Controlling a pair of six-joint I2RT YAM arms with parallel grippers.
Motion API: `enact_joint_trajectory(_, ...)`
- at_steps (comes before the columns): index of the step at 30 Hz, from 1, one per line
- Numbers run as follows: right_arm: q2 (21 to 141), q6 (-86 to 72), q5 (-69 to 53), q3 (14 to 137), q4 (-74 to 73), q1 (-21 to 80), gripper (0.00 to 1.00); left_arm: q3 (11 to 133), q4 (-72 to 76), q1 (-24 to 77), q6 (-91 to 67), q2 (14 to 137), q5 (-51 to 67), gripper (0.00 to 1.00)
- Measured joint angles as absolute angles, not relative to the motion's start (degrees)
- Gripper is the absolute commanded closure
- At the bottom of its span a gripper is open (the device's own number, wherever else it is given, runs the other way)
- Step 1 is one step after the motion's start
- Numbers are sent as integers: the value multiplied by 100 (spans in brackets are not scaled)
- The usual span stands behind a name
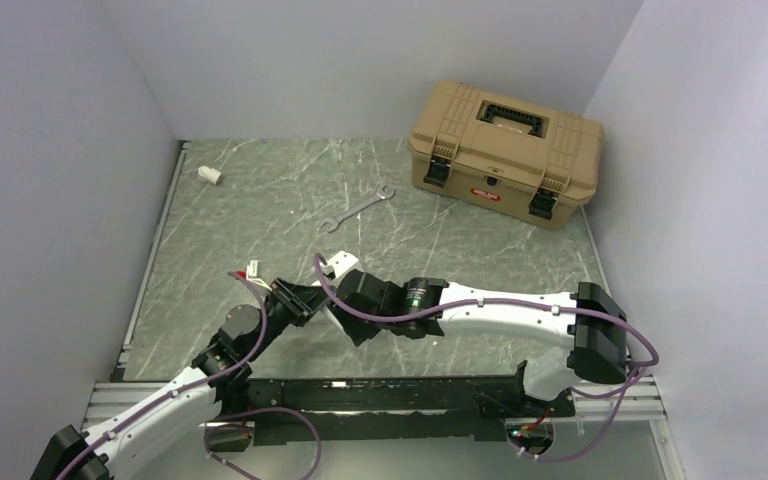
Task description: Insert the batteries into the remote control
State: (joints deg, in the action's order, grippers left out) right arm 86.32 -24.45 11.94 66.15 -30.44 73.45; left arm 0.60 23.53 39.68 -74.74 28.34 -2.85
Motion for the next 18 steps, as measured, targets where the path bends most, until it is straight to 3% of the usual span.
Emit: enact_joint_trajectory(18,8608,-2445,1317,6648,-3044,7345,35,60,2418,3968,-7509,2842,-285,100)
